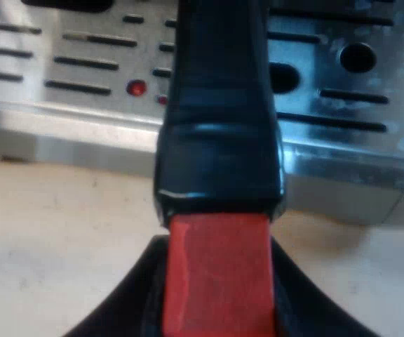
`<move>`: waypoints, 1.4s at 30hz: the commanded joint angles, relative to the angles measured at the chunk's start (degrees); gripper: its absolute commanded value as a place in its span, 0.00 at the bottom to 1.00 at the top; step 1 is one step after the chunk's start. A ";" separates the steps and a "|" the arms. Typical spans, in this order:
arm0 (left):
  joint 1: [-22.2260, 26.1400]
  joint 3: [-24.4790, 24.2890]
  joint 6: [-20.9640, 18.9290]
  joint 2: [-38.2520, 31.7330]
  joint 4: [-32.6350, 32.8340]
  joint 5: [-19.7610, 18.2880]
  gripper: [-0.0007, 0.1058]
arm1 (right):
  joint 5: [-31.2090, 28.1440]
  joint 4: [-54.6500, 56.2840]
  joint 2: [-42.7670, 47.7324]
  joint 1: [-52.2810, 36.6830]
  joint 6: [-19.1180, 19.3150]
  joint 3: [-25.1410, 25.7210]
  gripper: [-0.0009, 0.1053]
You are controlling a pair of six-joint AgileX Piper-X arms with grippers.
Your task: Grind coffee beans and then tamp
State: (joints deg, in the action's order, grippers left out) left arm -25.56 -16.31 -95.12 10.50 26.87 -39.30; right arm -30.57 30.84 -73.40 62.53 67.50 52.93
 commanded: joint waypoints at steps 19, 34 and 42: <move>-0.27 -0.16 -0.79 -0.11 -0.18 1.36 0.74 | -10.88 13.65 9.39 16.30 -4.95 -1.75 0.01; -0.27 -2.81 -3.08 3.69 6.28 3.10 0.79 | -11.67 2.80 17.52 22.97 2.09 -16.42 0.01; -0.27 -3.35 -2.32 11.09 6.69 3.55 0.79 | -10.31 -7.94 17.52 22.76 2.32 -24.09 0.01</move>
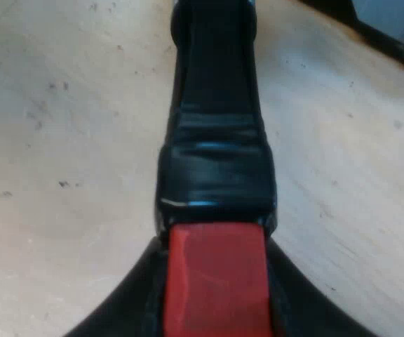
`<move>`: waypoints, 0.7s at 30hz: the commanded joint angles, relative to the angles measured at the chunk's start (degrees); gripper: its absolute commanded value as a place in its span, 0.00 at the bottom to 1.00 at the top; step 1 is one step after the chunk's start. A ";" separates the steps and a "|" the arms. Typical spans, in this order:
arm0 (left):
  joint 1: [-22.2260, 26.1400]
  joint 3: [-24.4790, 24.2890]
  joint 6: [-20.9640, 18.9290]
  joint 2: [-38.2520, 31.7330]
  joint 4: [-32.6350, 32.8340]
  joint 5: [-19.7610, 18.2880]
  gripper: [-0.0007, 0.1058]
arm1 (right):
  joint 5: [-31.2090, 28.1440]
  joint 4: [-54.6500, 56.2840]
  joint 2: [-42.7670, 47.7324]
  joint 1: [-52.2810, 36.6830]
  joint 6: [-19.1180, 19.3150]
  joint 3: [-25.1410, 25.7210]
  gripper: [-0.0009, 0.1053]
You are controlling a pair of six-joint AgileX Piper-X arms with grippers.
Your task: Grind coffee beans and then tamp
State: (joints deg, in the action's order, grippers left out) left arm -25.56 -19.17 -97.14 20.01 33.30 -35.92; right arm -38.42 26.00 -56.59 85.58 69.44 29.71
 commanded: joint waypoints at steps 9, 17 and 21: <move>-4.19 -0.49 2.37 8.09 0.25 4.53 0.79 | 3.70 -8.68 -3.53 -4.44 1.53 -3.54 0.01; -4.90 -0.49 2.36 15.86 -0.70 6.17 0.79 | 7.84 -15.65 -10.69 -5.61 3.33 -3.54 0.01; -4.90 -0.49 2.68 17.69 -1.25 6.17 0.79 | 7.84 -18.55 -13.07 -5.61 3.12 -3.54 0.01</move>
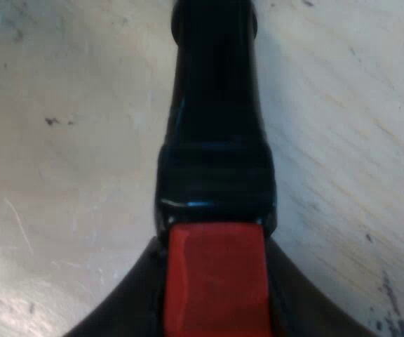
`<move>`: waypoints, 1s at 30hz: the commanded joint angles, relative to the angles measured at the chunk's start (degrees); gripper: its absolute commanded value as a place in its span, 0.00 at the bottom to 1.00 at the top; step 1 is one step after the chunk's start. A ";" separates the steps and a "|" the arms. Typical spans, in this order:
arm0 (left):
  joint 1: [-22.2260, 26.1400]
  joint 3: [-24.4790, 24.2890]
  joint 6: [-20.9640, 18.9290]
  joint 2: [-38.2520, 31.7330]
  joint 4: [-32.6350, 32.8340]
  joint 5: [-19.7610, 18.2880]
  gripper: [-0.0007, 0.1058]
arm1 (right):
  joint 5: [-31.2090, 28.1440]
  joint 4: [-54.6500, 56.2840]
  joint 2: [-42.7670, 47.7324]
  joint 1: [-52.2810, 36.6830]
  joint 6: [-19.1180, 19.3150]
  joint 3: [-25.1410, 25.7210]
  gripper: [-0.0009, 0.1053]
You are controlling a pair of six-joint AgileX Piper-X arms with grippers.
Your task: Grind coffee beans and then tamp
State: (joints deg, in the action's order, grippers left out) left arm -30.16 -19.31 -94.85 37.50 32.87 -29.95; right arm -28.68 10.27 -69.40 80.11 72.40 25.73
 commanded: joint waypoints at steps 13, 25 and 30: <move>-0.29 -0.35 0.39 0.20 -1.05 0.33 0.79 | 2.58 1.80 -0.39 -0.14 -0.59 0.44 0.32; -0.29 -0.35 0.39 0.20 -1.05 0.33 0.79 | 6.43 12.38 -0.39 -0.14 -0.59 5.37 0.66; -0.29 -0.59 0.39 0.20 -0.86 0.61 0.79 | 6.27 21.87 -0.19 -0.14 -0.59 10.89 0.66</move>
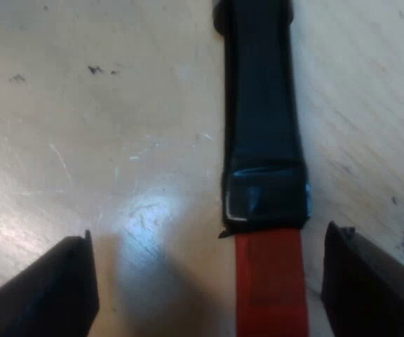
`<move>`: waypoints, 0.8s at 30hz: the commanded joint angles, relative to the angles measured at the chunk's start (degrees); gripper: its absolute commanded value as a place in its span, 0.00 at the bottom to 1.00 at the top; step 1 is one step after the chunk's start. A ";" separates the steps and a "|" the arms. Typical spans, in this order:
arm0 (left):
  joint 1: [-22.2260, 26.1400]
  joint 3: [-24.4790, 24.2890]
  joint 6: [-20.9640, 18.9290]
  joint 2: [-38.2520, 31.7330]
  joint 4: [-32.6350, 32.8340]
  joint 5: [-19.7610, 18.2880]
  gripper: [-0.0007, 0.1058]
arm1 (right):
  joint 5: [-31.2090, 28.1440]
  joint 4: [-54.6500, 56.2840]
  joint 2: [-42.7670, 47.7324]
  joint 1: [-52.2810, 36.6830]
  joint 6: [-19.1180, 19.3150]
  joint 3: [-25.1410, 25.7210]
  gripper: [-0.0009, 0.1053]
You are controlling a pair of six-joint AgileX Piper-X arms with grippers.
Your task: Grind coffee beans and then tamp
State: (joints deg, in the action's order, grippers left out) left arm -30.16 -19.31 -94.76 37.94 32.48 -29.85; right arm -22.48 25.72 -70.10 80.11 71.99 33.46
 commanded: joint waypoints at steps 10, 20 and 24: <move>-0.29 -8.38 0.38 -0.24 4.31 6.80 0.76 | -6.37 20.39 5.15 0.15 0.32 12.31 0.66; -0.29 -16.28 0.38 -0.24 17.98 16.58 0.76 | -8.18 5.95 9.46 0.15 14.27 14.61 0.66; -0.29 -17.05 0.07 -0.24 19.76 21.64 0.78 | -8.19 -4.33 9.46 0.15 18.06 13.39 0.66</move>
State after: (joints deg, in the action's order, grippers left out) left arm -30.16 -36.00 -94.29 37.94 51.83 -9.57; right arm -30.21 27.28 -60.99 80.22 87.37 47.36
